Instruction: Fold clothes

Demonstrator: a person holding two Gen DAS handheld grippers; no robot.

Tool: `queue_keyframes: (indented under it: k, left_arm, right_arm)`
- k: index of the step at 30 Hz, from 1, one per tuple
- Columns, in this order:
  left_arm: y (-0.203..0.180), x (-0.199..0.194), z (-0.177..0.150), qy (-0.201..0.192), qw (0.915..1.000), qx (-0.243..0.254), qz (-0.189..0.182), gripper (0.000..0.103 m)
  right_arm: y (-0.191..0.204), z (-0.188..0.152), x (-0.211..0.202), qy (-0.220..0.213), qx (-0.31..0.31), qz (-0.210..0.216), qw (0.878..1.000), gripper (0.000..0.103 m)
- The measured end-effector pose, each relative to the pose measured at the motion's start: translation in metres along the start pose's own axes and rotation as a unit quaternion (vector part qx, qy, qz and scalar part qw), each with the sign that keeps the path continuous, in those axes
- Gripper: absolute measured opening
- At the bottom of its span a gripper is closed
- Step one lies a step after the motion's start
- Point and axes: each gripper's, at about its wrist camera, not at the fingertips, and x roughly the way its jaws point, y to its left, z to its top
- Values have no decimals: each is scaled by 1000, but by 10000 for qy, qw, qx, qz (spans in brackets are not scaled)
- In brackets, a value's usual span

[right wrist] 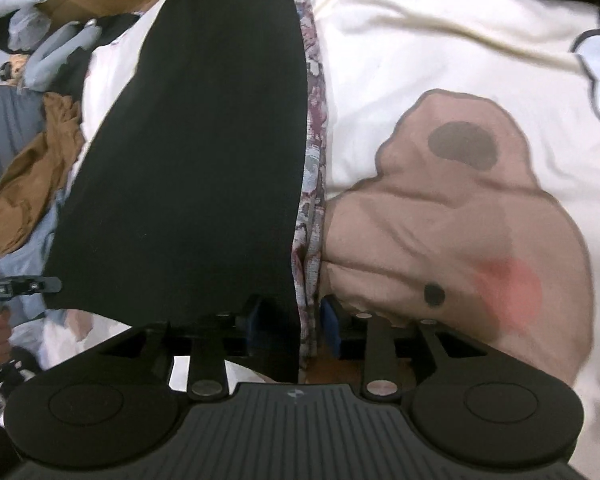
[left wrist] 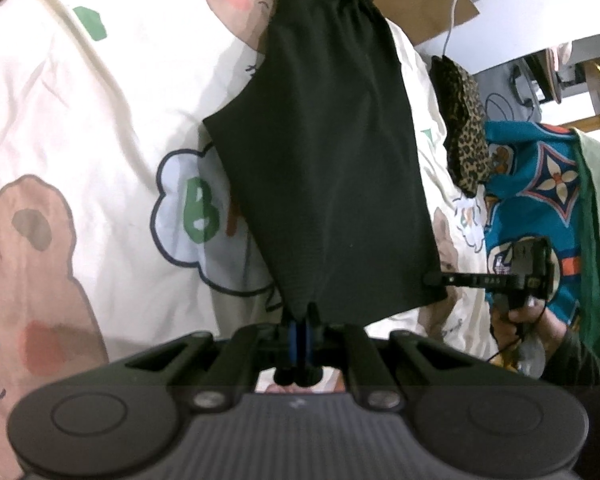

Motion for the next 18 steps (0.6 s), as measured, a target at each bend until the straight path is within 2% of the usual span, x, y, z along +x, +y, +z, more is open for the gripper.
queue_keyframes:
  k: [3, 5, 6, 13, 18]
  left_arm:
    - [3, 5, 0, 32, 10000, 16, 48, 4]
    - [4, 6, -1, 30, 10000, -18, 44, 4]
    - [4, 6, -1, 22, 10000, -28, 36, 4]
    - [-3, -6, -5, -74, 10000, 14, -64, 4]
    - [-7, -22, -18, -10, 9999, 89, -117, 4]
  right_arm:
    - [-18, 8, 7, 45, 283, 481, 9984, 38]
    - [-25, 10, 10, 33, 409, 647, 9971, 13]
    - [-27, 10, 12, 30, 464, 657, 9968, 5]
    - [-13, 2, -12, -126, 494, 881, 9948, 2]
    - [7, -6, -22, 85, 374, 811, 9960, 2]
